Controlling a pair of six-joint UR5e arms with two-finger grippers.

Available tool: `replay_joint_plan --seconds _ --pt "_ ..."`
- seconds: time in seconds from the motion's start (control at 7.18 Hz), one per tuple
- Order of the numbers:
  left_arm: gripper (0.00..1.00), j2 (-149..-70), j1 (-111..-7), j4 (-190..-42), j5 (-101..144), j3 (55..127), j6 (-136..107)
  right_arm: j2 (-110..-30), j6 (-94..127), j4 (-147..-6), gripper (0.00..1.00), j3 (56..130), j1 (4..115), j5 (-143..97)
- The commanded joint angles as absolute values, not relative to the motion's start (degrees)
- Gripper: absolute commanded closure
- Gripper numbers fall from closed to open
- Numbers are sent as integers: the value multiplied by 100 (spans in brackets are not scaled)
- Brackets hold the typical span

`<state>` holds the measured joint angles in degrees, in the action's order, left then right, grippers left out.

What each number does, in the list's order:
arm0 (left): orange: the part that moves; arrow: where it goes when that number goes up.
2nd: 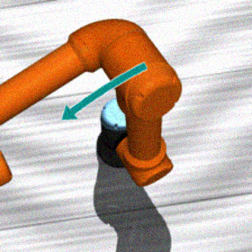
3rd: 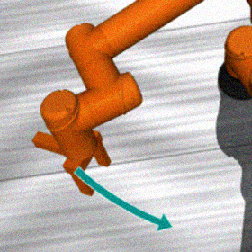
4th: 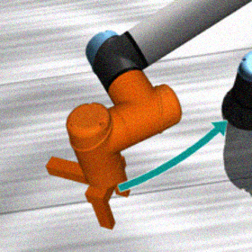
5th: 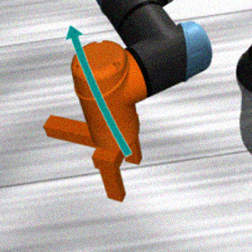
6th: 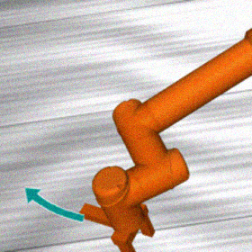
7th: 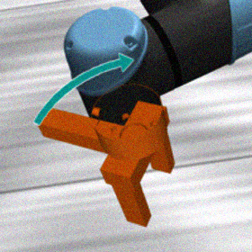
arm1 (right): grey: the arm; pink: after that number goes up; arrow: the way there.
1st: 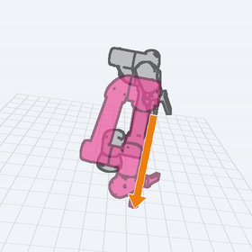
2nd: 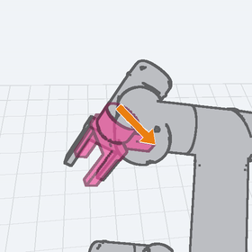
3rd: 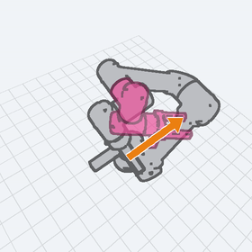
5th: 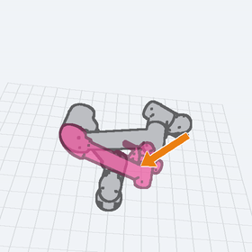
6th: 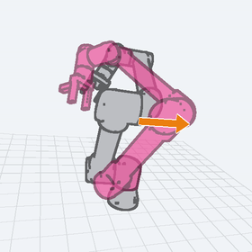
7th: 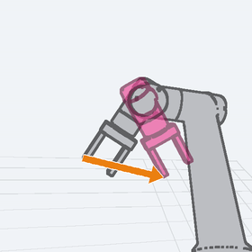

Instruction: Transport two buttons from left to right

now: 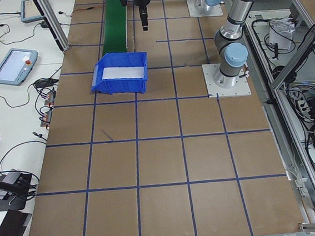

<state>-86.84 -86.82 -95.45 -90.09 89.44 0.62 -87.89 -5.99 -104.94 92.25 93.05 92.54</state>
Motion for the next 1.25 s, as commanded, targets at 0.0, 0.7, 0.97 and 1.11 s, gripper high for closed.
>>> replay_joint_plan --seconds 0.0,0.7,0.97,1.11 --pt "0 -8684 -8684 -9545 -9009 8947 62 -8780 -615 -10494 0 9220 9290 9246" --pt "0 -8692 -8701 -9475 -9009 8956 62 -8780 -624 -10468 0 9255 9273 9255" --pt "0 -8692 -8701 -9457 -9009 8965 53 -8772 -659 -10468 0 9255 9246 9246" --pt "0 -8692 -8701 -9466 -9009 8974 61 -8771 -677 -10459 0 9264 9229 9246"
